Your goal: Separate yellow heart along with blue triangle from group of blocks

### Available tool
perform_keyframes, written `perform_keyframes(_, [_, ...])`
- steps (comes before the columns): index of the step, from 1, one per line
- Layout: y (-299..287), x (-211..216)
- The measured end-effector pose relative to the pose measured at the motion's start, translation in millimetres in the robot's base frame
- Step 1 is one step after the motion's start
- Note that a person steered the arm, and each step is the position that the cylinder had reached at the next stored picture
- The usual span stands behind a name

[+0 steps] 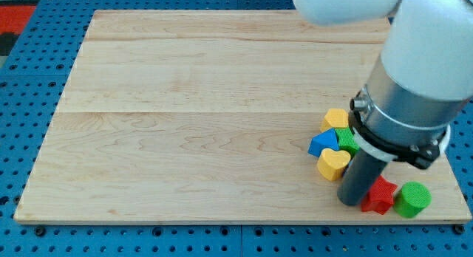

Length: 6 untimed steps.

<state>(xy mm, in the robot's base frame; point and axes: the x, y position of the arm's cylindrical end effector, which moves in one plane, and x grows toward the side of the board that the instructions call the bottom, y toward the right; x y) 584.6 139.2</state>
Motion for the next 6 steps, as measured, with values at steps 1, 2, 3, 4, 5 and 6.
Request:
perform_keyframes(1, [-15, -23])
perform_keyframes(2, [-24, -46])
perform_keyframes(3, [-37, -66])
perform_keyframes(4, [-36, -86])
perform_keyframes(5, [-23, -99])
perform_keyframes(6, [-1, -102])
